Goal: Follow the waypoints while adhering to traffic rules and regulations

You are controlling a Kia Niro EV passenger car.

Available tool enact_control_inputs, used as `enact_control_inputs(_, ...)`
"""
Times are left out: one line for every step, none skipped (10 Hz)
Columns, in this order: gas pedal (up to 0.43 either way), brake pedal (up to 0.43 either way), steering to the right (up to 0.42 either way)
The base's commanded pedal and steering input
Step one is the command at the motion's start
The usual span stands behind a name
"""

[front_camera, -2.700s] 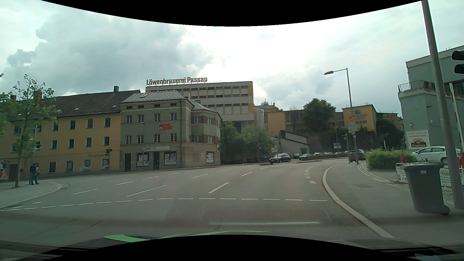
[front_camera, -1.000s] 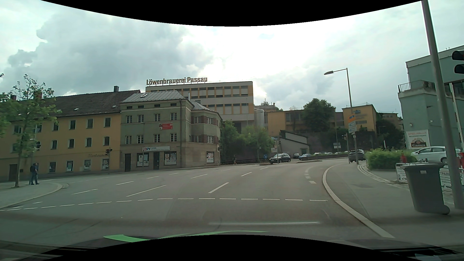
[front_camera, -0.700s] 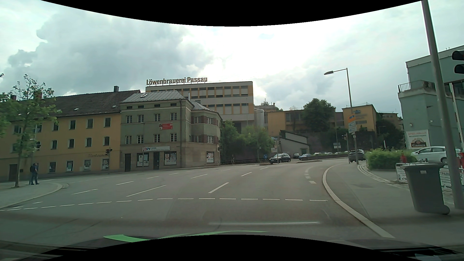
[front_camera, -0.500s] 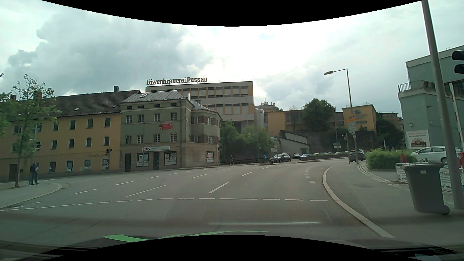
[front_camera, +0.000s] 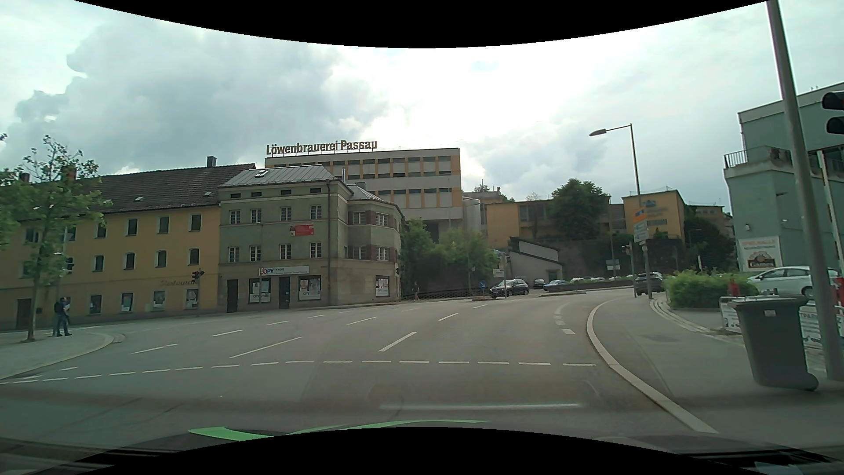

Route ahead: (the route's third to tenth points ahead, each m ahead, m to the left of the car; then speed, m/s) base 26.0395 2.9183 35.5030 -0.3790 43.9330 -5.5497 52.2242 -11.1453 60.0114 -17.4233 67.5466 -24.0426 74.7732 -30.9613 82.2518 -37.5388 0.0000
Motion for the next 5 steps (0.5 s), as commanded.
enact_control_inputs(0.0, 0.354, 0.031)
enact_control_inputs(0.0, 0.354, 0.031)
enact_control_inputs(0.0, 0.354, 0.031)
enact_control_inputs(0.0, 0.354, 0.031)
enact_control_inputs(0.0, 0.354, 0.031)
